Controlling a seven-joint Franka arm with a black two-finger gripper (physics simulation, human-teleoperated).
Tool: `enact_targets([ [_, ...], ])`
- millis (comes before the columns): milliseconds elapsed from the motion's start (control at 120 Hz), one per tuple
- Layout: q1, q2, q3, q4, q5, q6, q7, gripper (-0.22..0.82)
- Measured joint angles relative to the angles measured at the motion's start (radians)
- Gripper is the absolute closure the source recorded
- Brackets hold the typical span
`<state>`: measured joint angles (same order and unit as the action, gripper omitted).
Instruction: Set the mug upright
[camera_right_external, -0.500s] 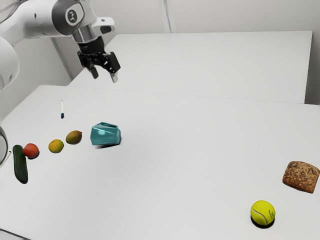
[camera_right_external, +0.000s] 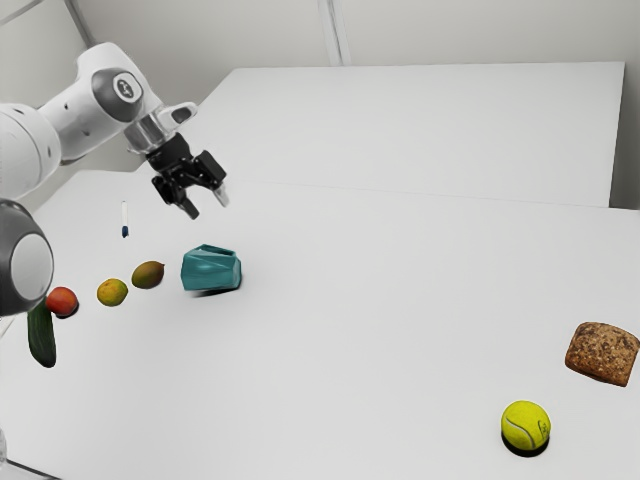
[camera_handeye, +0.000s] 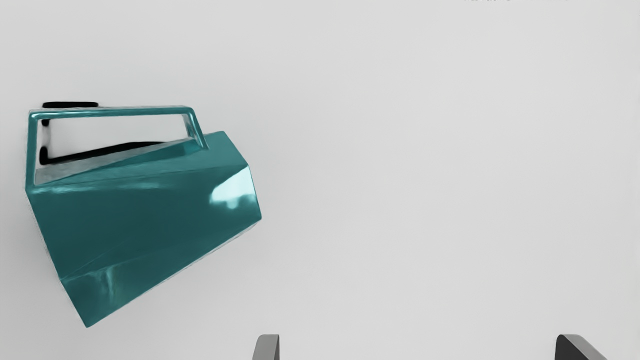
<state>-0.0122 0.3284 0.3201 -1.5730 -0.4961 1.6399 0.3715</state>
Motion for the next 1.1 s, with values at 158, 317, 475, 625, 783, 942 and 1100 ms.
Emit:
enact_targets([
  [158,0.179,0.038,-0.113,-0.002,-0.038,0.008,0.079,0.0],
  [317,0.295,0.101,-0.162,0.012,-0.047,0.032,0.167,0.0],
  [475,0.343,0.142,-0.179,0.012,-0.049,0.058,0.238,0.0],
  [625,0.346,0.15,-0.18,-0.065,-0.068,0.106,0.288,0.01],
  [783,0.338,0.138,-0.18,-0.121,-0.111,0.144,0.322,0.01],
  [942,0.321,0.112,-0.182,-0.174,-0.161,0.166,0.341,0.02],
  [1100,0.312,0.087,-0.183,-0.233,-0.204,0.18,0.356,0.06],
])
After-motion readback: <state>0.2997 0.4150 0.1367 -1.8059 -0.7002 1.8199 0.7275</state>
